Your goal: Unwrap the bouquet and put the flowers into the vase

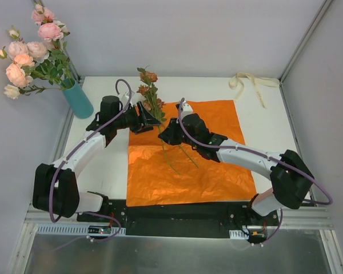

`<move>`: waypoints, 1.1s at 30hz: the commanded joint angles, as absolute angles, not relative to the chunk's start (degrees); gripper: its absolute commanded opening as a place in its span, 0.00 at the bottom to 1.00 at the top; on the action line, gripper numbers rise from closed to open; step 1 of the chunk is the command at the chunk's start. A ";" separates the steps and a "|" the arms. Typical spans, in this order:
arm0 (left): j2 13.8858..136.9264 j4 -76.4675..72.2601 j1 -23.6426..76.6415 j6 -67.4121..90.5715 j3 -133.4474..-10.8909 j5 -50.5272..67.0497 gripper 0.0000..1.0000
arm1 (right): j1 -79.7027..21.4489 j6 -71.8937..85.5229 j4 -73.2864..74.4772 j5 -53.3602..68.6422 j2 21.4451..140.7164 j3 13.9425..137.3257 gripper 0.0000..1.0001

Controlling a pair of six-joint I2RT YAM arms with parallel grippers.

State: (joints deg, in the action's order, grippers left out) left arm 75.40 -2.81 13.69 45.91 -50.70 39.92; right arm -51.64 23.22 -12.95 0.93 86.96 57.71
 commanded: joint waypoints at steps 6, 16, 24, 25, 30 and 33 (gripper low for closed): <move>77.52 -7.56 16.96 47.46 -50.89 39.20 0.35 | -52.21 24.34 -16.00 2.11 83.85 56.95 0.00; 79.01 -7.91 17.58 48.43 -52.21 38.94 0.00 | -52.12 24.08 -14.77 0.79 83.06 55.72 0.11; 78.75 -3.36 17.58 44.58 -56.50 34.99 0.00 | -52.12 23.99 -14.68 0.35 80.69 53.35 0.38; 78.49 -1.60 17.58 42.99 -57.56 33.59 0.00 | -52.12 23.99 -14.76 -1.56 80.16 52.83 0.42; 75.24 8.77 17.49 32.11 -65.20 21.74 0.00 | -52.21 22.86 -14.76 -3.33 76.12 50.28 0.68; 72.26 12.12 17.49 24.72 -69.77 10.85 0.00 | -52.21 21.98 -14.59 -5.27 73.31 48.52 0.94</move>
State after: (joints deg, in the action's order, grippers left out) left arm 78.28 6.55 17.58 37.04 -62.94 26.13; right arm -51.90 23.49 -12.97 -1.76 78.19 49.95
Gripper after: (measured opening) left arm 0.050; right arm 0.810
